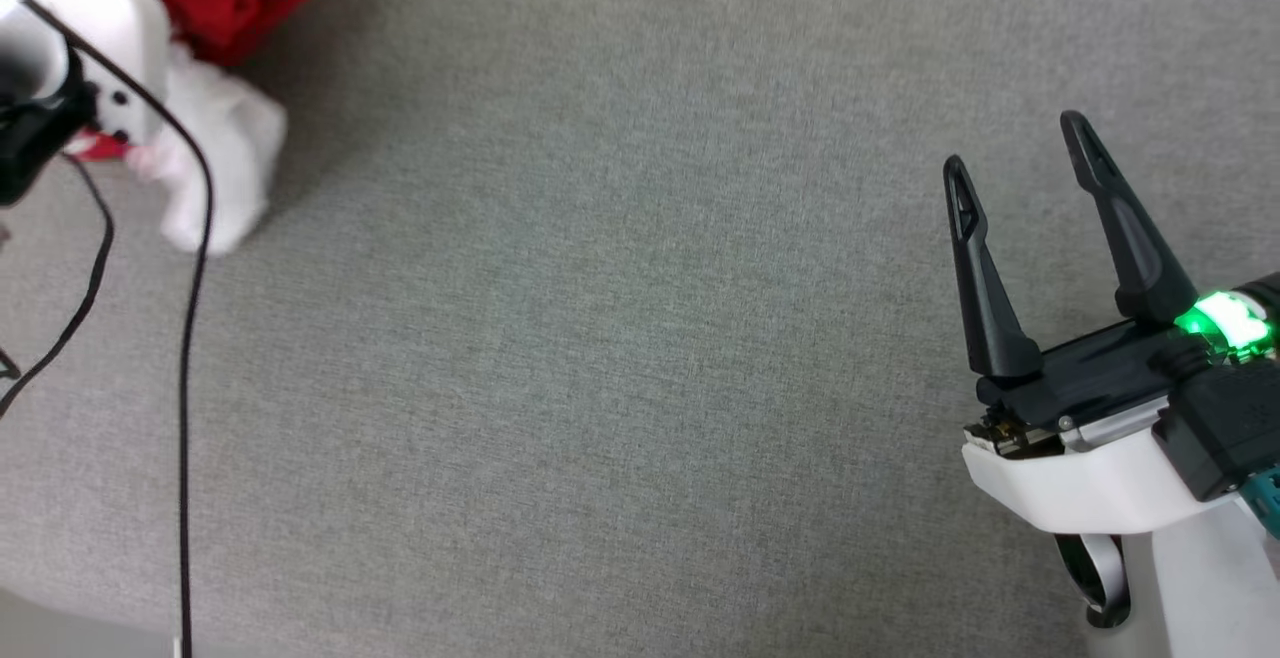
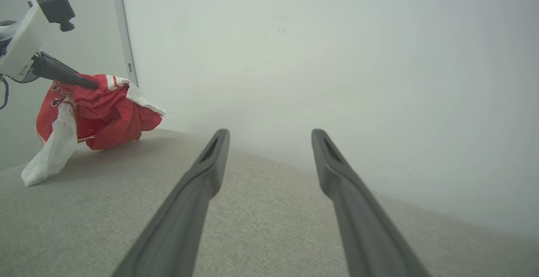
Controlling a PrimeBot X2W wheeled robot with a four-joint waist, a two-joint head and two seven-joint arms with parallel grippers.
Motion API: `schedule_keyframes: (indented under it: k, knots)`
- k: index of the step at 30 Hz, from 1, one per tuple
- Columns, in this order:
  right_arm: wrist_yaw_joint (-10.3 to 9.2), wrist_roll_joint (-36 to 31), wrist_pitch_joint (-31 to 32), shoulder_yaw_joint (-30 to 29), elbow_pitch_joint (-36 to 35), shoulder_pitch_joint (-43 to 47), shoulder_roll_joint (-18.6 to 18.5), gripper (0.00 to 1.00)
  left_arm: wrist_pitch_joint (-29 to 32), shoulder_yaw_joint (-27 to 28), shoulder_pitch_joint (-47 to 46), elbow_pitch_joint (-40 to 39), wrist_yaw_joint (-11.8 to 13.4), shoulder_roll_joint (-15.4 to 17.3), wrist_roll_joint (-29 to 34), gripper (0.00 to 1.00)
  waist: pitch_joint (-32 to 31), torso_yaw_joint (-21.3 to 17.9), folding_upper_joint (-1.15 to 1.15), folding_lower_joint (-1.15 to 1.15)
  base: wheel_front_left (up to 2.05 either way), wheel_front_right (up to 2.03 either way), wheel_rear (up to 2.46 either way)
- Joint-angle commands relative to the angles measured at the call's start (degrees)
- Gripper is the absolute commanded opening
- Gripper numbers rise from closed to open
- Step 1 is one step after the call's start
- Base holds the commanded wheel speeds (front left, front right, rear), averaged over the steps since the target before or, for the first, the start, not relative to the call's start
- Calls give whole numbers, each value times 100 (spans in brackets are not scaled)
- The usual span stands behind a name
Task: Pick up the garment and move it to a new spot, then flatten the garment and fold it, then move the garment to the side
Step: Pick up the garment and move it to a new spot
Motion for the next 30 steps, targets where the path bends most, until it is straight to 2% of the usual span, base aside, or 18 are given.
schedule_keyframes:
  k: [1, 5, 11, 17, 21, 22, 30]
  knots:
    - [-4, 44, -12, -16, 25, 53, 40, 100, -127, -105, -94, -83, -2, -18, 36, 0, -182, -21, 0, 0, 0, 0, 0]
    - [-4, 84, -12, -23, 59, 135, 114, 100, -435, -513, -220, -384, -3, -147, 146, 0, -409, -145, 0, 0, 0, 0, 0]
    - [-4, 140, -12, -56, 60, 181, 208, 100, -828, -1115, -329, -753, -2, -506, 323, 0, -646, -519, 0, 0, 0, 0, 0]
    - [-4, 208, -12, -121, 27, 201, 255, 100, -1174, -1726, -335, -1012, -2, -1087, 576, 0, -732, -1003, 0, 0, 0, 0, 0]
    - [-4, 367, -12, -151, -11, 230, 261, 100, -1455, -2060, -307, -1024, -2, -1569, 679, 0, -729, -1305, 0, 0, 0, 0, 0]
    - [-4, 471, -12, -191, -49, 227, 261, 100, -1649, -2310, -260, -972, -2, -1961, 729, 0, -697, -1489, 0, 0, 0, 0, 0]
    - [-4, 610, -12, -426, -233, 200, 262, 100, -1995, -2805, 84, -572, -3, -2952, 946, 0, -612, -1799, 0, 0, 0, 0, 0]
